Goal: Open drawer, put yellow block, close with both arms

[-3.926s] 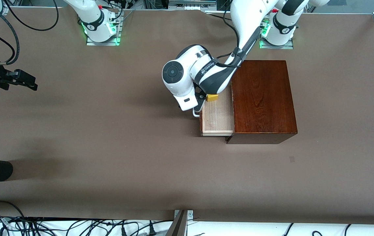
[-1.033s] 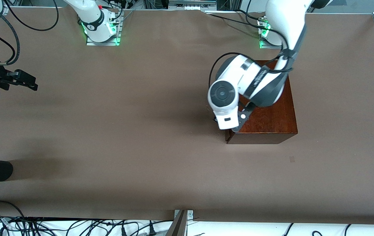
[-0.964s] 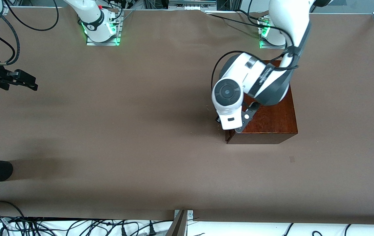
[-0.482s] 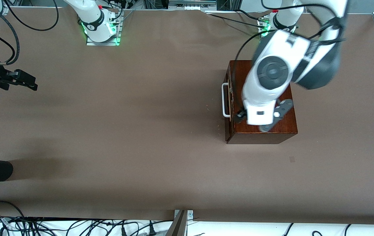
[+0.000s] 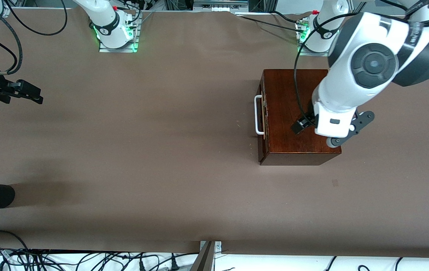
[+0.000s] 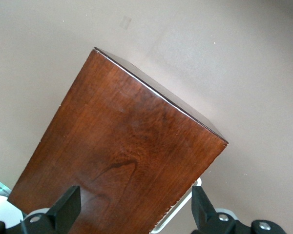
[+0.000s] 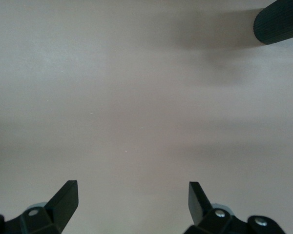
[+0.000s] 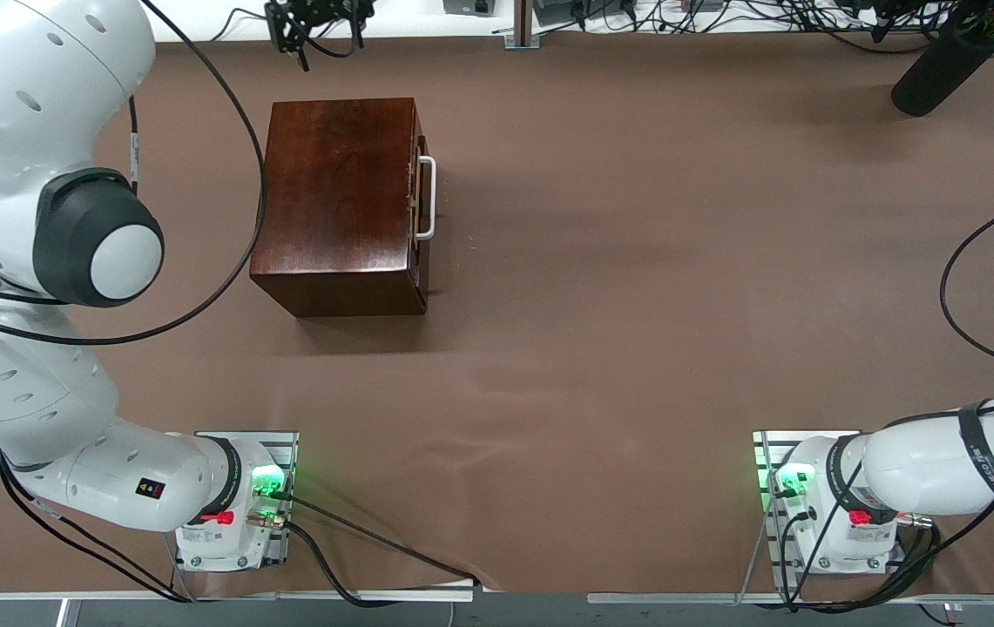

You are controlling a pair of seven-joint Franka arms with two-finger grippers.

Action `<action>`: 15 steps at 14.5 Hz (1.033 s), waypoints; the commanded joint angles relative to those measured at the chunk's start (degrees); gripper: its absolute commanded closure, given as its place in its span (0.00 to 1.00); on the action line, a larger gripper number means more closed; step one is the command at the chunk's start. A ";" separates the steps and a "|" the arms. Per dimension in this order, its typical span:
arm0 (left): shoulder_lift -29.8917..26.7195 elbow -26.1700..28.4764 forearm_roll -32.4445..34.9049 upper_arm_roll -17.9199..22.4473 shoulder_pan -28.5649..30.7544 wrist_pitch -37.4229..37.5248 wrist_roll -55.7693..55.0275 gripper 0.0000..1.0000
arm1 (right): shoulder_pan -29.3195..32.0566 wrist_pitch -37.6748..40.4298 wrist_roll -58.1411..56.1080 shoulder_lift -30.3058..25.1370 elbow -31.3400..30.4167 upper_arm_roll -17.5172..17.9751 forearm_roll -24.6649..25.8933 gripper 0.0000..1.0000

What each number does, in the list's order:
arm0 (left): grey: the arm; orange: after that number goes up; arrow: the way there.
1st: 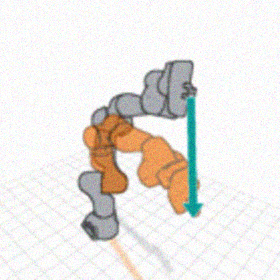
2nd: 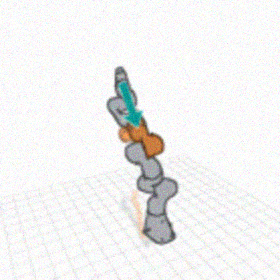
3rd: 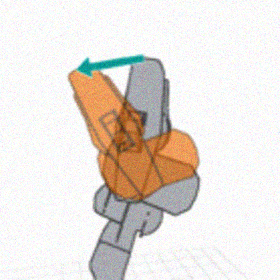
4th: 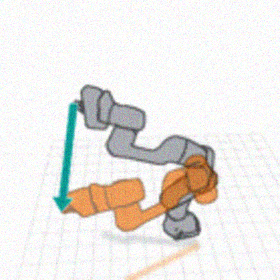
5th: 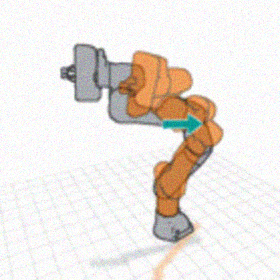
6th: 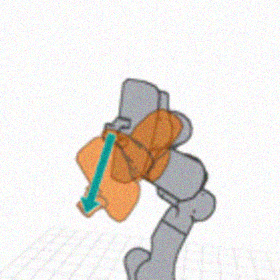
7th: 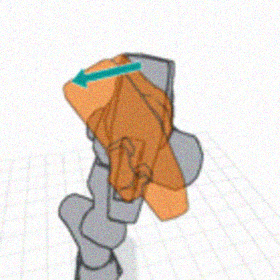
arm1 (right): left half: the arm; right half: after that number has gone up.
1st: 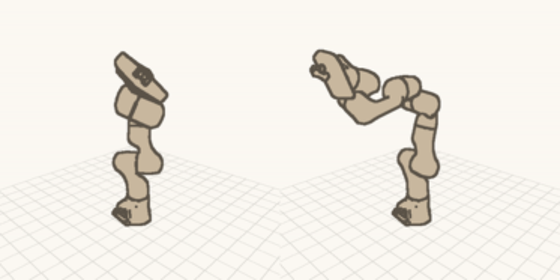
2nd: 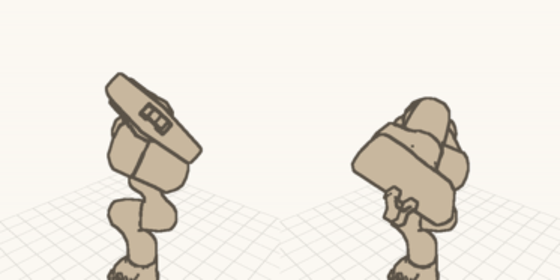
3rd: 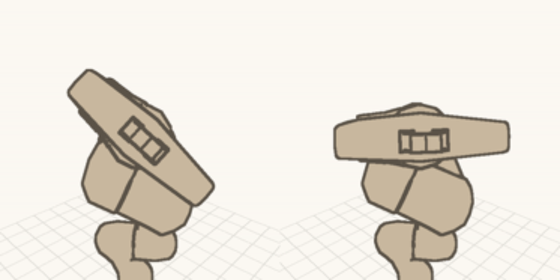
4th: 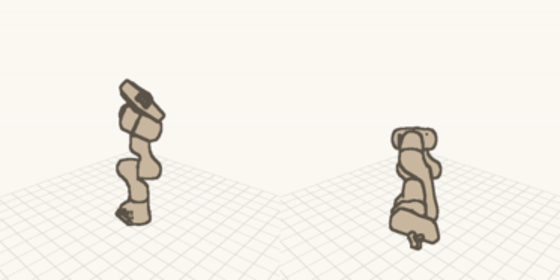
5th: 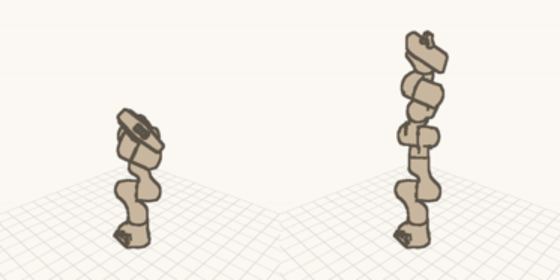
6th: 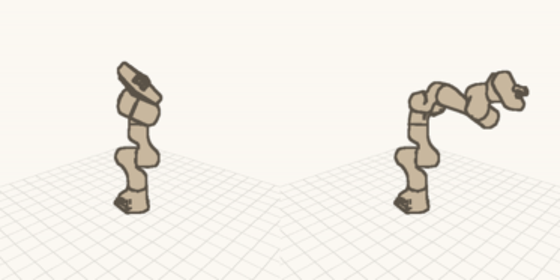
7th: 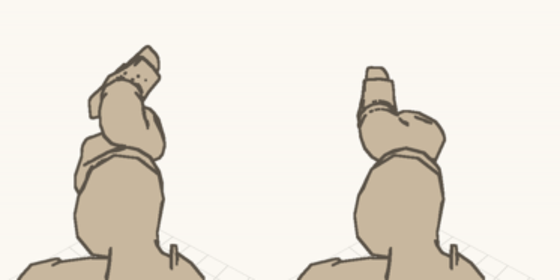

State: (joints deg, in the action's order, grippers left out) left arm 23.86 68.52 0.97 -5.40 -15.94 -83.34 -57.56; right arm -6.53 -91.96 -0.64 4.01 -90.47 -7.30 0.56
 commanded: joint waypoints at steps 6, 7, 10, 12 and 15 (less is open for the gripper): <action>-4.78 1.62 -1.94 -0.58 5.21 4.06 11.75 0.00 | 0.64 0.11 -0.07 -0.32 0.39 0.54 -0.21 0.00; -5.40 1.70 -1.94 -0.58 6.17 4.15 14.47 0.00 | 0.72 0.11 -0.07 -0.32 0.39 0.54 -0.30 0.00; -7.41 2.31 -3.34 0.38 8.02 5.38 22.90 0.00 | 0.64 0.11 -0.15 -0.23 0.39 0.54 -0.30 0.00; -10.57 7.13 -3.52 2.92 8.20 4.68 30.98 0.00 | 0.73 0.11 -0.16 -0.32 0.39 0.54 -0.30 0.00; -16.28 15.21 -2.12 5.39 8.11 0.47 42.32 0.00 | 0.64 0.20 -0.24 -0.32 0.39 0.54 -0.30 0.00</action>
State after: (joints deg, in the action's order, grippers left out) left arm 14.39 74.56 -1.00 -1.06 -7.95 -79.20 -22.61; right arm -6.53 -91.96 -0.64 4.01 -90.47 -7.30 0.56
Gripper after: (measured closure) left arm 0.000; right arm 0.000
